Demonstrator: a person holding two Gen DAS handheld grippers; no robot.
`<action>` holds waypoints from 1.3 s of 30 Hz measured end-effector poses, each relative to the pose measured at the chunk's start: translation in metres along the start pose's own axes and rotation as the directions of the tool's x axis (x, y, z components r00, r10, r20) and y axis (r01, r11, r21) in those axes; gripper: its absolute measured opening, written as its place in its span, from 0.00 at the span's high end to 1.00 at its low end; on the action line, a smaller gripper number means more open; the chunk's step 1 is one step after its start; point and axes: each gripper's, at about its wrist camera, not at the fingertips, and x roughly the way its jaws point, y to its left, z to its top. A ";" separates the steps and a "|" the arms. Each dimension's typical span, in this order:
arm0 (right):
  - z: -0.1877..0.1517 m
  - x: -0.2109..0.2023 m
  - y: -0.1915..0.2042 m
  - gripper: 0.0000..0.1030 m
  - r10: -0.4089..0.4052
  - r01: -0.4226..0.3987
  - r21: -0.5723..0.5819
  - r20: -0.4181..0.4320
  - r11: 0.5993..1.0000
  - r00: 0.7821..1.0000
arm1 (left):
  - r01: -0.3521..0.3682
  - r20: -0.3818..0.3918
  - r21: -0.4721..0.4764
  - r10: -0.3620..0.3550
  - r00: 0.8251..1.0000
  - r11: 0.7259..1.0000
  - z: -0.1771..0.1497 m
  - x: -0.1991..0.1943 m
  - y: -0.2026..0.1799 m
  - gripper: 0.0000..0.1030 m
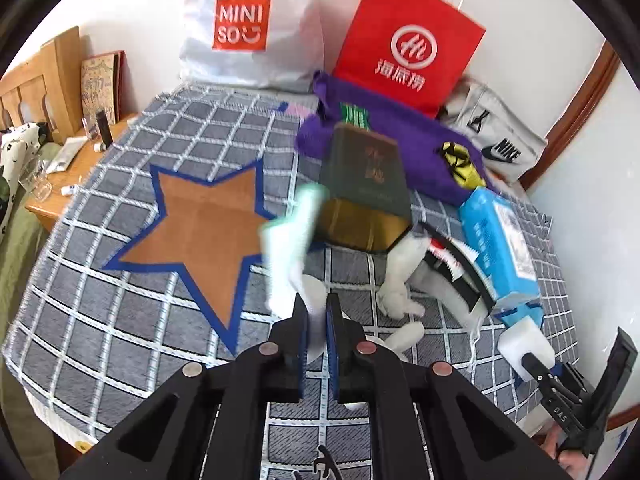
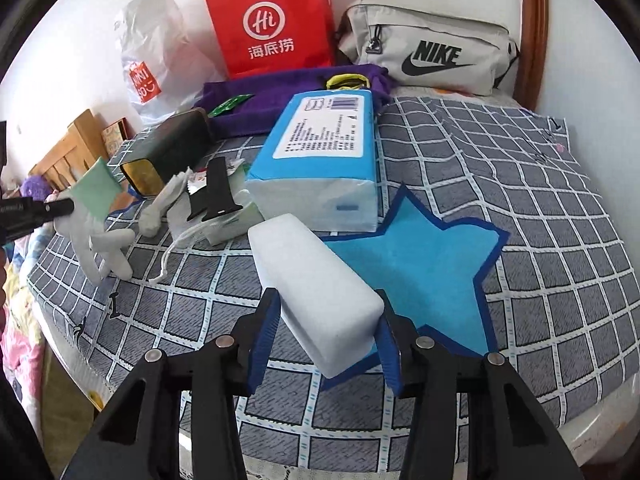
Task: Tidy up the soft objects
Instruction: 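Grasp a white cotton glove with the left tool and lift it, then carry the glove with the left tool while the right tool sets the block on the towel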
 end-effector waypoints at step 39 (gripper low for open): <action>0.030 -0.043 0.010 0.58 0.077 -0.076 -0.019 0.075 0.997 0.994 | -0.032 0.021 0.054 0.030 0.999 0.998 0.009 -0.009 -0.015 0.86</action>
